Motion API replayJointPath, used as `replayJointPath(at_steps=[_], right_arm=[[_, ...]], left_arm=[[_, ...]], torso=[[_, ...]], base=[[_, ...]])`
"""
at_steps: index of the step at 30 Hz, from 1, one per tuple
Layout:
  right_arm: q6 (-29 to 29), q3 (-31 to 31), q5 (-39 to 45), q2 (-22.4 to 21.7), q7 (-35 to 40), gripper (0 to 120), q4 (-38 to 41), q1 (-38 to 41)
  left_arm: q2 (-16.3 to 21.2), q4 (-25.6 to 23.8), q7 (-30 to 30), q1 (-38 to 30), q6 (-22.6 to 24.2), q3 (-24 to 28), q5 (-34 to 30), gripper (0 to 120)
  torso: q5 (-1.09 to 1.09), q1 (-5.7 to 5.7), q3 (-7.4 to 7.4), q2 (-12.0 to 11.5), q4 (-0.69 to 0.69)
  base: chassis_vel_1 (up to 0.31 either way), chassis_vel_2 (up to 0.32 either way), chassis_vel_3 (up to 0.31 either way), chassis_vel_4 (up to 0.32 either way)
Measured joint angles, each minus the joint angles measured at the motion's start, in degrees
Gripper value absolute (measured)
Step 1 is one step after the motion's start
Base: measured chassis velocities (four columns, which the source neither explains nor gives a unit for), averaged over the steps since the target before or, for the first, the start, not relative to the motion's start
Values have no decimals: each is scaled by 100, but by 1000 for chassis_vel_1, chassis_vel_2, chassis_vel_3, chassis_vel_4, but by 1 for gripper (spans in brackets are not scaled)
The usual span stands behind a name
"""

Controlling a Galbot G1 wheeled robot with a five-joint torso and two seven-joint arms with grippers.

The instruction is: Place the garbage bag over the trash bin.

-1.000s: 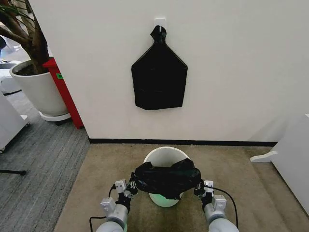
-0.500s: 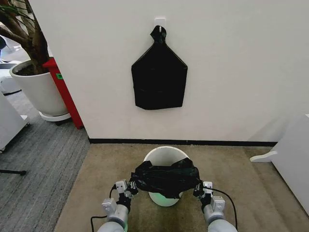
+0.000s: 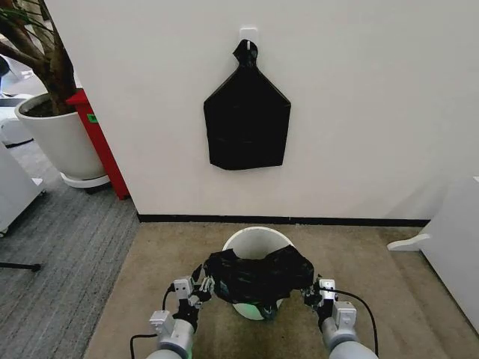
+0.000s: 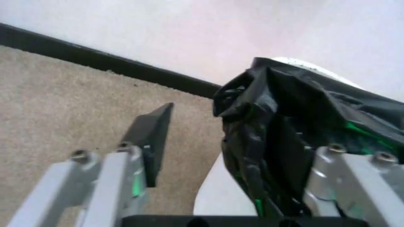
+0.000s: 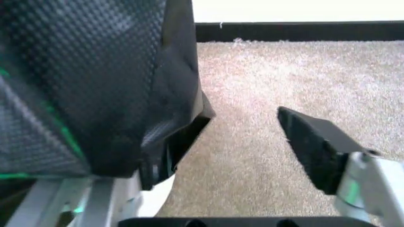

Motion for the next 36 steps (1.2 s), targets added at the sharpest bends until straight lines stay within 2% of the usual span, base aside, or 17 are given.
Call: replayJointPath(at_steps=[1,2,5,7,11,21,25,36], right_arm=[[0,0,0,0,0,64,0,0],[-6,2,-21,1,-10,69,34,-9],[-45,10,-69,10,-27,82,139,5],[-58,10,-70,-4,-29,86,165,5],[-150,40,-60,-145,-52,99,289,-119],[-426,156,119,-336,-59,100,561,-284],[-663,240,272,-495,-54,100,897,-465],[-1214,379,520,-726,-22,100,1632,-876]], left_arm=[[0,0,0,0,0,0,0,65],[15,-7,2,10,-43,-23,9,68],[14,-58,-18,-8,-96,-93,15,84],[15,-78,-28,-9,-96,-99,15,87],[58,-215,-40,162,-90,-95,39,99],[365,-445,-107,493,67,-122,61,100],[587,-702,-119,692,163,-311,46,100],[793,-1269,-194,1059,382,-626,58,100]], torso=[[0,0,0,0,0],[0,0,0,0,0],[0,0,0,0,0],[0,0,0,0,0],[0,0,0,0,0],[0,0,0,0,0],[0,0,0,0,0],[0,0,0,0,0]], base=[[0,0,0,0],[0,0,0,0],[0,0,0,0],[0,0,0,0],[0,0,0,0],[0,0,0,0],[0,0,0,0],[0,0,0,0]])
